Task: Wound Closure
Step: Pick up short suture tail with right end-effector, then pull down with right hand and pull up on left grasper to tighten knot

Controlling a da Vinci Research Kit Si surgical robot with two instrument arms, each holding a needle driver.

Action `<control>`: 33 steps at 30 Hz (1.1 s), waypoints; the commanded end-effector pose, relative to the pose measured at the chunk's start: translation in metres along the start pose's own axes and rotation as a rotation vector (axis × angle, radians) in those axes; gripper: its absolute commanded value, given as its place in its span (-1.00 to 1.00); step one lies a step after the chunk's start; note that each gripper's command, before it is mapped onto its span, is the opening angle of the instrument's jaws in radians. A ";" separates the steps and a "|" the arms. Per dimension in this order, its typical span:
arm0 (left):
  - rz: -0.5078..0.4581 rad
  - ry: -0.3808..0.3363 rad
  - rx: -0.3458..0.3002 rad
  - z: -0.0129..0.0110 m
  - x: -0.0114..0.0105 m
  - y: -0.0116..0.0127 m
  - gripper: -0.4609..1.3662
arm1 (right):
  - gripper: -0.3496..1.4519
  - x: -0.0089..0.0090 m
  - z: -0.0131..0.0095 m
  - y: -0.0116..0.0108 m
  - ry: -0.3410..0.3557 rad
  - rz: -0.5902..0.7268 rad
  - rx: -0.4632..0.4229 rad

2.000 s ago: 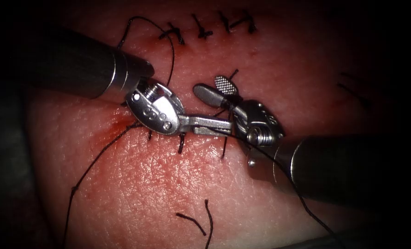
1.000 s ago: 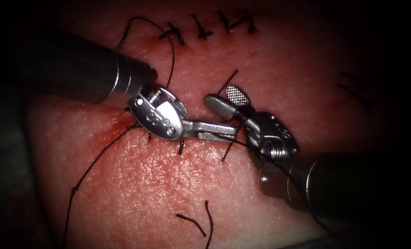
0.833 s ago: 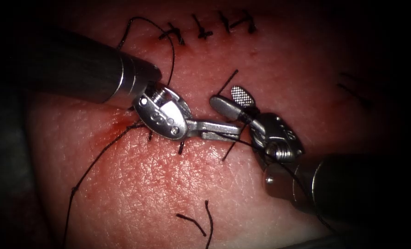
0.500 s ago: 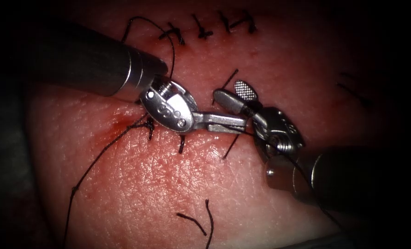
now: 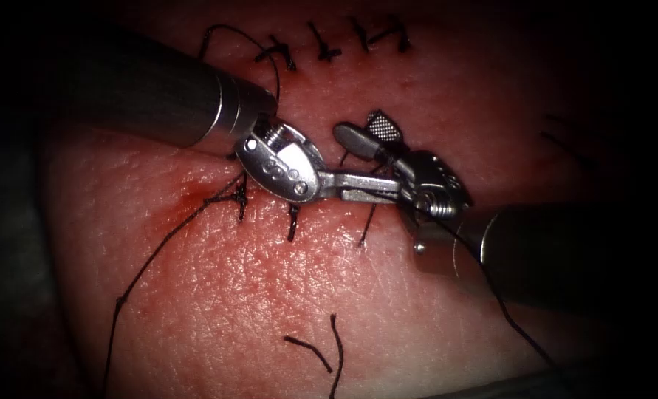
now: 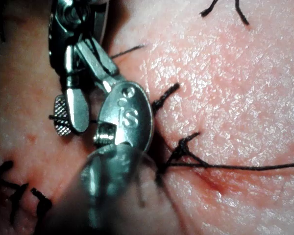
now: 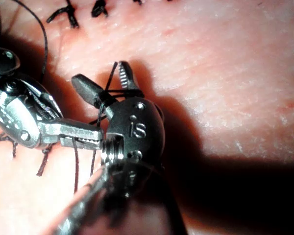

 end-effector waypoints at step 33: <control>-0.032 -0.035 0.014 -0.0021 0.0006 -0.0013 -0.88 | -1.00 0.0001 -0.0028 -0.0024 0.011 0.068 0.039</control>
